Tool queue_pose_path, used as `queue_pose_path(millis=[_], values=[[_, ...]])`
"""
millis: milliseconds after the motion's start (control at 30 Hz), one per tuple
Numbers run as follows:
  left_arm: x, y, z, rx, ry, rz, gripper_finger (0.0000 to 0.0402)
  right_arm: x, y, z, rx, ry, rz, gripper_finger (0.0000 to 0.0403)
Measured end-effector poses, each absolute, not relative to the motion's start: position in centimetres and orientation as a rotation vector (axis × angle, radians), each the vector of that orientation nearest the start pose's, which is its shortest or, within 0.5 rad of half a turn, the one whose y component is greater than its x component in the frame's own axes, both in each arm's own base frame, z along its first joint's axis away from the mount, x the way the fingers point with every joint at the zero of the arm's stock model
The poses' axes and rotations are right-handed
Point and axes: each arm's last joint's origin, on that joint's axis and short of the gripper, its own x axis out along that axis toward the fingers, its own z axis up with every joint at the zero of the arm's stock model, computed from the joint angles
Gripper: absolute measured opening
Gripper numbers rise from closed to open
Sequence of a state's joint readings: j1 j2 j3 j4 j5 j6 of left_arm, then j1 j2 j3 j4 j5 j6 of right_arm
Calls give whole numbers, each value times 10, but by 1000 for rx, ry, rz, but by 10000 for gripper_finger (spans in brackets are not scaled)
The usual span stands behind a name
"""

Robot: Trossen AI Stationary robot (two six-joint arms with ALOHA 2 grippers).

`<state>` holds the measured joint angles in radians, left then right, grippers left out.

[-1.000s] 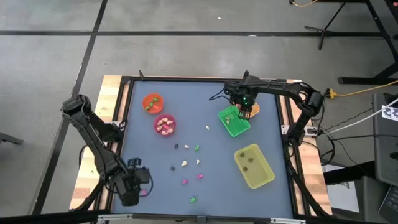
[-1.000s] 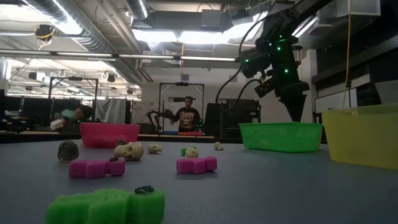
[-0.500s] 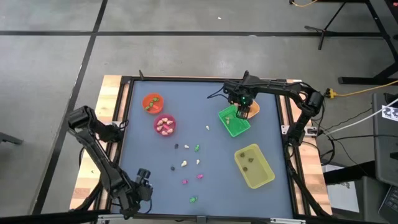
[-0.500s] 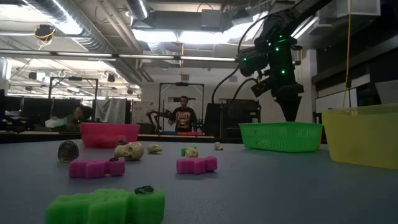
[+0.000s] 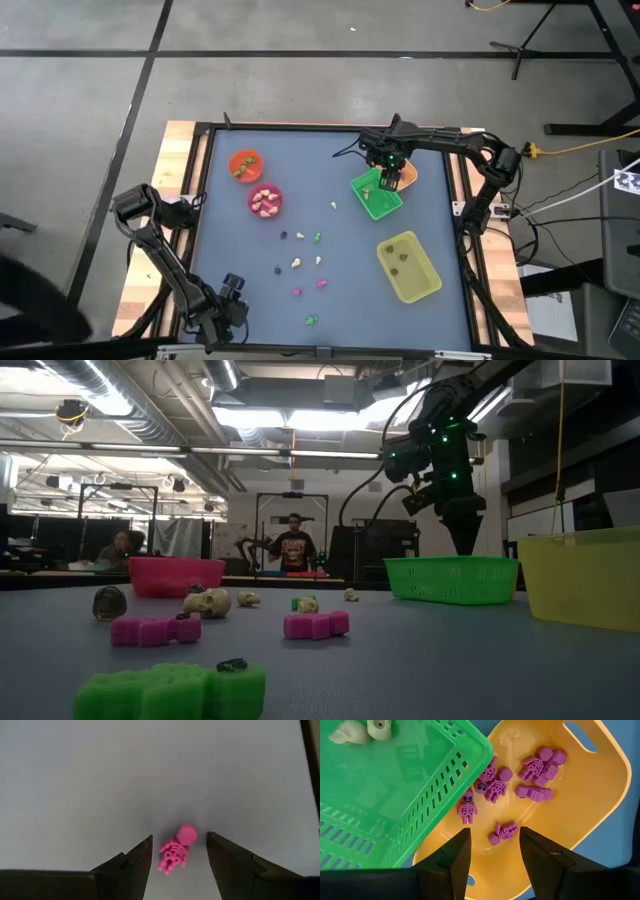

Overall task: Sort Halloween decoration
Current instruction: Put the pink skeleton toy into the yellow bin

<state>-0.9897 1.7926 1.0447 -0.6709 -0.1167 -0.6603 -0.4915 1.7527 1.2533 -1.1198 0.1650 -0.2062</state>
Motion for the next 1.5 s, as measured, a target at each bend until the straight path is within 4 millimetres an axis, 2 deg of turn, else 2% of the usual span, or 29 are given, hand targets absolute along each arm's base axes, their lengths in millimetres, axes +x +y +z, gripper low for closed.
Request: queue_pose_path(millis=[167,933,1200,1333,1500], values=[[174,-260,142,201,1388,-277,161,268,-149,202,113,1659,-334,168],[177,-257,142,198,1407,-261,41,268,-148,202,115,1667,-330,168],[186,-249,143,173,1415,-231,38,264,-147,206,126,1715,-314,168],[194,-243,143,152,1416,-206,36,264,-146,214,128,1721,-312,168],[208,-231,144,152,1400,-177,35,259,-142,233,148,1638,-289,168]])
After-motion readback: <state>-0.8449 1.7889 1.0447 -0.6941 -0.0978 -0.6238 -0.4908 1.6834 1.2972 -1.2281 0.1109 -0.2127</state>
